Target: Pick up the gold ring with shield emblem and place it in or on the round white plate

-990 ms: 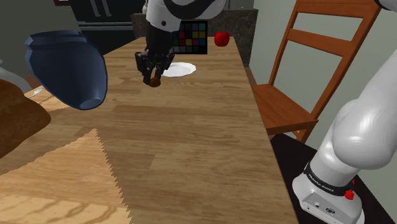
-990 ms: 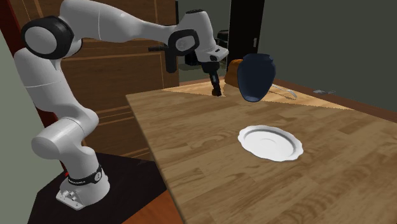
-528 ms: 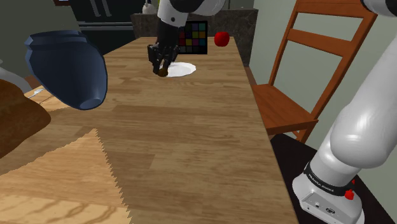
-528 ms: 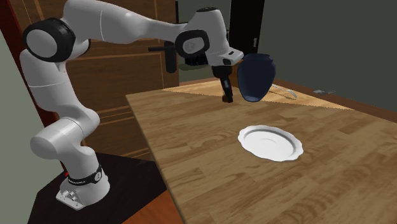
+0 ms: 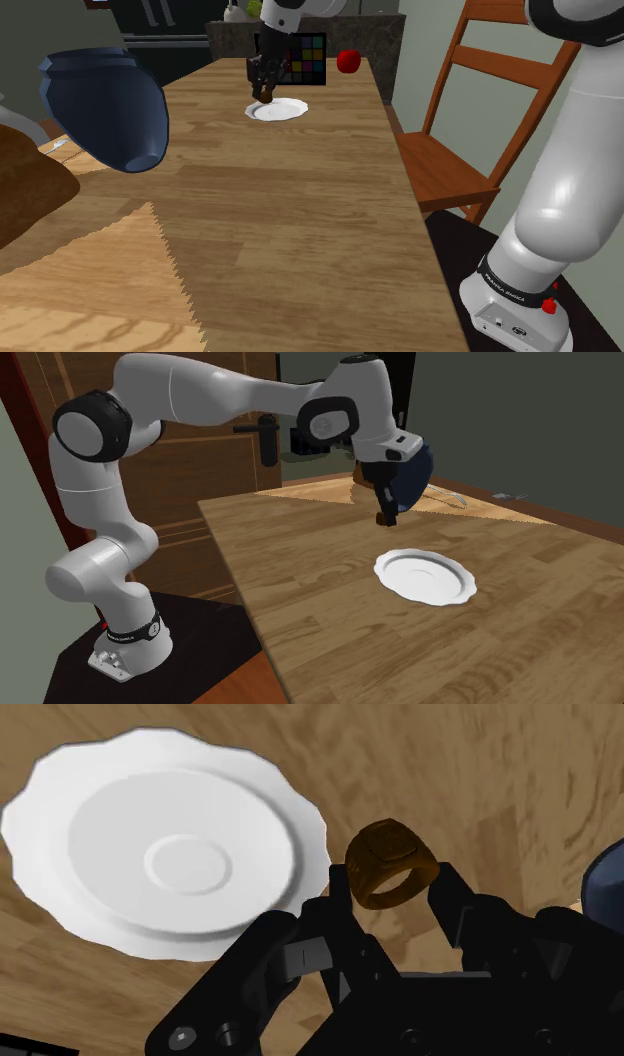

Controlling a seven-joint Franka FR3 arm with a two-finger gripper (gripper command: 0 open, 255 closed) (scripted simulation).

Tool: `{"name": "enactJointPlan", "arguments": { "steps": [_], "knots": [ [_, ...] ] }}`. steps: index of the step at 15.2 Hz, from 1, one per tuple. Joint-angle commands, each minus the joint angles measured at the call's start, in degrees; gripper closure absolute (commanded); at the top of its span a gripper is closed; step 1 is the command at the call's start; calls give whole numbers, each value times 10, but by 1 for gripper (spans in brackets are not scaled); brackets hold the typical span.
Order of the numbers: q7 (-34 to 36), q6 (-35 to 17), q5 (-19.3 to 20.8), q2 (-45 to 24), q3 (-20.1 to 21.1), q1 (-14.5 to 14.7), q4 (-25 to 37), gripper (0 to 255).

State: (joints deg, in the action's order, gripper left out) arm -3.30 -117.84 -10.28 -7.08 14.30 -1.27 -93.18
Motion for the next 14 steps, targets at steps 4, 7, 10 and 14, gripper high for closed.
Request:
{"name": "enactJointPlan", "arguments": {
  "steps": [4,7,10,14],
  "knots": [
    [-42,33,2,-73,-18,-24,96,255],
    [-63,63,4,-126,-27,-37,173,255],
    [-75,74,5,-156,-32,-44,211,255],
    [-82,41,2,-151,-31,-46,172,255]
  ]
}}
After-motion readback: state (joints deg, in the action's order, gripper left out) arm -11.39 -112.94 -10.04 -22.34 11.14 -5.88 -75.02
